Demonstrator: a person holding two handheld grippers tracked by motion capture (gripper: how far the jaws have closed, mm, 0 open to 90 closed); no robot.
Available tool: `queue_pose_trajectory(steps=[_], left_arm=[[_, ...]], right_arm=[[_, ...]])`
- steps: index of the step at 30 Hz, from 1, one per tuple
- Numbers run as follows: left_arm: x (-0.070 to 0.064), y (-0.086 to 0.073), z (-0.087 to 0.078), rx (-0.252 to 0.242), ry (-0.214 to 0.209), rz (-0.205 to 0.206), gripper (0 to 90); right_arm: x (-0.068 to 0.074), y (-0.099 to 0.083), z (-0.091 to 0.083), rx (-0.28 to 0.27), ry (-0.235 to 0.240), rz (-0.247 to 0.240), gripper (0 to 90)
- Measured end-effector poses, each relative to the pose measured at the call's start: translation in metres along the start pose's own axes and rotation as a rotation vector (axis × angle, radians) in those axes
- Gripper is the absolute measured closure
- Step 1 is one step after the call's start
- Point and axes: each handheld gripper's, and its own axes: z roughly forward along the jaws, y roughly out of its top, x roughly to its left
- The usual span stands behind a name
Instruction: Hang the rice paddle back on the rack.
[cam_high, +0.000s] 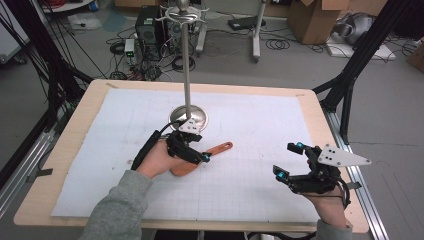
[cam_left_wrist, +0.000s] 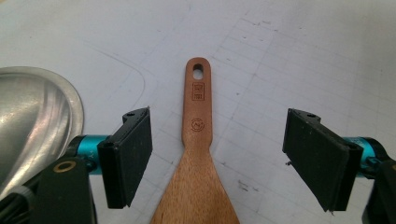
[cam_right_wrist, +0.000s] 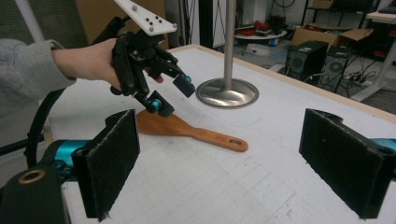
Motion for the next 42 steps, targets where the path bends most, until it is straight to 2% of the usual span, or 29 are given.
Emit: queue_pose_trajectory(steps=[3,5,8,11,19,22,25,33,42], left_arm=[[0.001,0.001,0.005,0.011,-0.011,0.001,24.2],[0.003,0.0,0.008,0.022,-0.009,0.016,24.4],[0.007,-0.003,0.014,0.044,-0.007,-0.005,24.8],[0.012,-0.006,0.022,0.087,-0.004,-0.019,26.3],[0.015,-0.006,0.035,0.158,-0.017,-0.026,32.0],[0.013,0.0,0.039,0.181,-0.02,0.004,32.7],[0.009,0.005,0.046,0.215,-0.001,0.029,33.7],[0.01,0.012,0.062,0.277,0.001,0.034,40.4],[0.011,0.013,0.063,0.29,0.014,0.049,46.9]], right_arm=[[0.0,-0.001,0.0,0.001,0.001,0.001,11.0],[0.0,-0.001,-0.001,0.002,0.001,0.006,11.0],[0.0,0.0,-0.002,-0.003,-0.001,-0.002,11.0],[0.001,0.0,-0.002,0.001,0.001,0.003,11.0],[0.0,-0.001,-0.003,-0.005,0.004,0.003,11.0],[0.0,-0.001,-0.004,-0.007,0.002,0.002,11.0],[-0.001,-0.001,-0.005,-0.01,0.003,0.005,11.0],[-0.002,-0.002,-0.012,-0.023,-0.002,0.009,11.0],[-0.003,-0.004,-0.015,-0.021,-0.009,0.02,11.0]])
